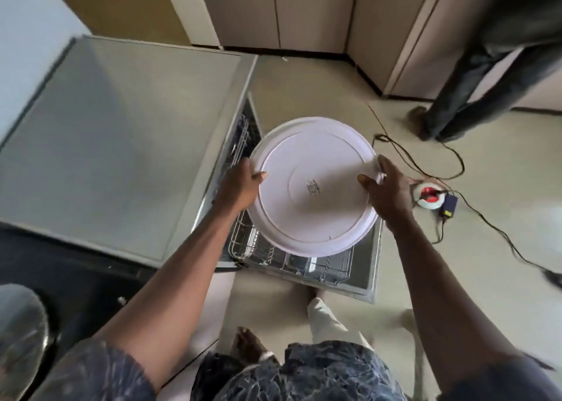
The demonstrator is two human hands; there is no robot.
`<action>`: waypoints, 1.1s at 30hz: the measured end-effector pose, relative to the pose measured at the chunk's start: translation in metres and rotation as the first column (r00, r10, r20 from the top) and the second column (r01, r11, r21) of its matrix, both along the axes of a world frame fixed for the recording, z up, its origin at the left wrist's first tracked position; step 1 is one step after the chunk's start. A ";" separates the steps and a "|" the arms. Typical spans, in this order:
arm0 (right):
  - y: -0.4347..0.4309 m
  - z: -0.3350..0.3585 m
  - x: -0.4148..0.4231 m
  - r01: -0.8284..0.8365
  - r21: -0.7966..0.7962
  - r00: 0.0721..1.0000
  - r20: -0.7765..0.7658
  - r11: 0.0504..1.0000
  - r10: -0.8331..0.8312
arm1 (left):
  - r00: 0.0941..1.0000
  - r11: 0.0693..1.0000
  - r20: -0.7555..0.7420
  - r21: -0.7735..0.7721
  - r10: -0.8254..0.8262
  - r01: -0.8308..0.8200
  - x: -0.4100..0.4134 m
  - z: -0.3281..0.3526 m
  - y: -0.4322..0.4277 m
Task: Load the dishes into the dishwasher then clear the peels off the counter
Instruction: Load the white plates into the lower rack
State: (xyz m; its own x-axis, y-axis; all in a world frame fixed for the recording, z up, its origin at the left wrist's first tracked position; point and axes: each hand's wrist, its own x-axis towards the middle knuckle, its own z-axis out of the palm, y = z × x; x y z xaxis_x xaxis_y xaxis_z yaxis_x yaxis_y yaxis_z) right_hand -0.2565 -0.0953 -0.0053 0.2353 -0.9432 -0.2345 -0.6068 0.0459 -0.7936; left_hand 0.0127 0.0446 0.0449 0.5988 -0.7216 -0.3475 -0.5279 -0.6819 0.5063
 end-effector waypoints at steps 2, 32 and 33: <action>-0.013 -0.030 -0.018 0.022 0.002 0.999 -0.032 1.000 -0.021 | 0.999 0.999 -0.022 0.019 -0.047 0.047 -0.009 -0.029 -0.022; -0.135 -0.319 0.077 0.023 -0.034 0.975 -0.219 0.999 -0.030 | 0.992 0.994 0.106 -0.088 0.072 -0.062 0.082 -0.353 -0.179; -0.139 -0.320 0.079 0.023 -0.044 0.976 -0.216 0.999 -0.032 | 0.992 0.992 0.100 -0.107 0.076 -0.065 0.086 -0.356 -0.183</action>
